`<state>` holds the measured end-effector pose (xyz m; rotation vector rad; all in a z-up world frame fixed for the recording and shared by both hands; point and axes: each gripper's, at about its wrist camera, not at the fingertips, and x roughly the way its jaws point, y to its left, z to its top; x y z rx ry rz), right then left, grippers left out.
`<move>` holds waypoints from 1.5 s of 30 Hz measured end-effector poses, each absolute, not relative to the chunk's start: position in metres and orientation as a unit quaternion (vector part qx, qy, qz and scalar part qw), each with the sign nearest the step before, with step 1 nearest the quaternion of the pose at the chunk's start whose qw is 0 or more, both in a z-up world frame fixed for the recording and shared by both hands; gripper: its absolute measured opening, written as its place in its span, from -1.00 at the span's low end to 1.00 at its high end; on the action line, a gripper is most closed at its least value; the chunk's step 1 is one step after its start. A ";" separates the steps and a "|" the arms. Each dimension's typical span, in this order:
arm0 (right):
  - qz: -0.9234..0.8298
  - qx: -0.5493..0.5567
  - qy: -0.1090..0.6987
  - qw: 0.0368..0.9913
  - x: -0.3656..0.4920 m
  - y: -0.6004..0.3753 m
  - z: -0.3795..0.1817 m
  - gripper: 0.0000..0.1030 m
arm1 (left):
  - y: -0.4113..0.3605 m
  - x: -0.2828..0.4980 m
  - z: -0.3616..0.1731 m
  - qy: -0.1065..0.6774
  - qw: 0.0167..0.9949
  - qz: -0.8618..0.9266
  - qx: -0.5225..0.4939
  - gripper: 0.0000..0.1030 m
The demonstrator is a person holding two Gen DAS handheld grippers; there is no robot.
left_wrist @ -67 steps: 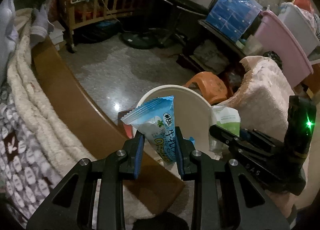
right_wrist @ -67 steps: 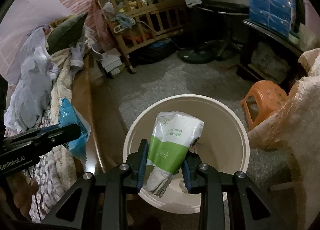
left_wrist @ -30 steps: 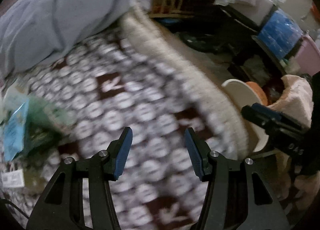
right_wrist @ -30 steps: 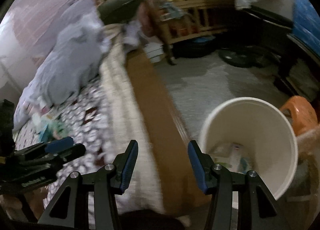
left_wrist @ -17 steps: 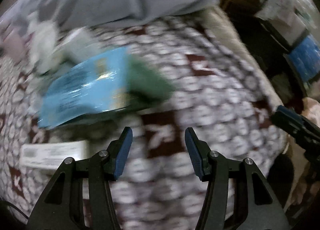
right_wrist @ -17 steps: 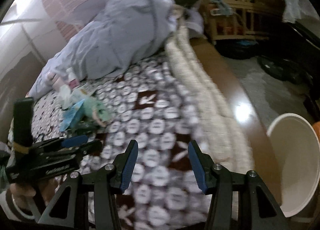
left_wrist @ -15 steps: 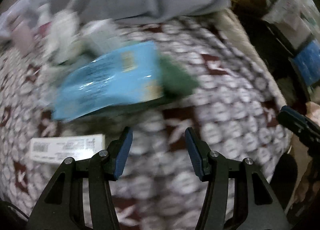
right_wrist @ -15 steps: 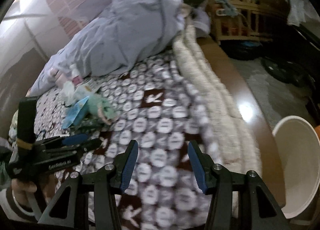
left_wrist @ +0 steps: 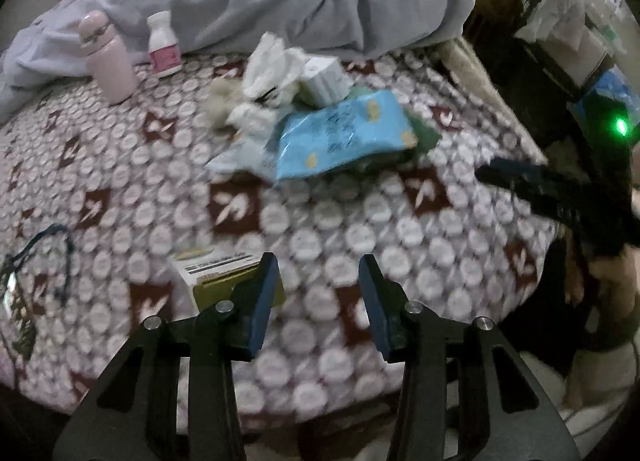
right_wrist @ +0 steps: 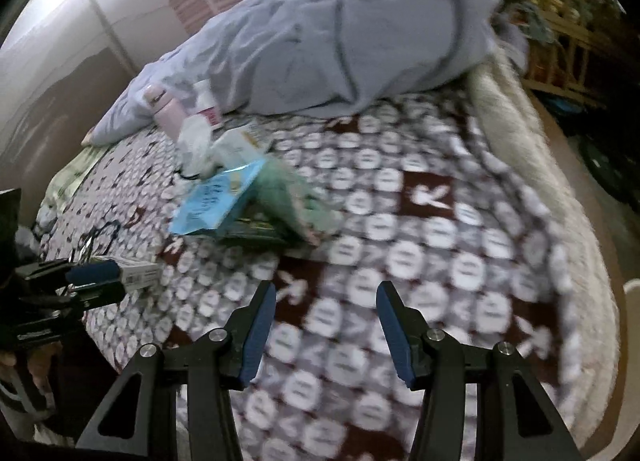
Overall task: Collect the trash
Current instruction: 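Grasp the white rainbow-logo medicine box with the left tool while the right tool grasps the blue bag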
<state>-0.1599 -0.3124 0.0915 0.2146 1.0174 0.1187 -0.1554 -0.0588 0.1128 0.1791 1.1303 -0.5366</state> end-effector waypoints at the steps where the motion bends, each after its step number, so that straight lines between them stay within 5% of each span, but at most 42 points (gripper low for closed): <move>1: 0.061 0.099 0.488 0.865 -0.157 -0.307 0.090 -0.02 | -0.056 -0.159 0.112 0.533 0.805 -0.247 0.087 -0.20; 15: 0.112 0.083 0.502 0.854 -0.138 -0.270 0.083 0.00 | 0.017 -0.186 0.061 0.599 0.789 -0.134 -0.006 -0.18; 17: 0.131 0.070 0.496 0.856 -0.133 -0.263 0.092 0.01 | 0.019 -0.185 0.068 0.586 0.798 -0.139 -0.022 0.02; 22: 0.181 0.004 0.467 0.866 -0.104 -0.235 0.115 0.39 | 0.020 -0.173 0.063 0.582 0.803 -0.125 -0.040 0.22; 33: 0.241 -0.226 0.514 0.791 -0.033 -0.177 0.073 0.41 | 0.010 -0.150 0.028 0.605 0.787 -0.123 -0.005 0.23; 45: 0.260 -0.079 0.554 0.787 -0.094 -0.187 0.054 0.39 | 0.012 -0.132 0.027 0.599 0.791 -0.125 -0.007 0.17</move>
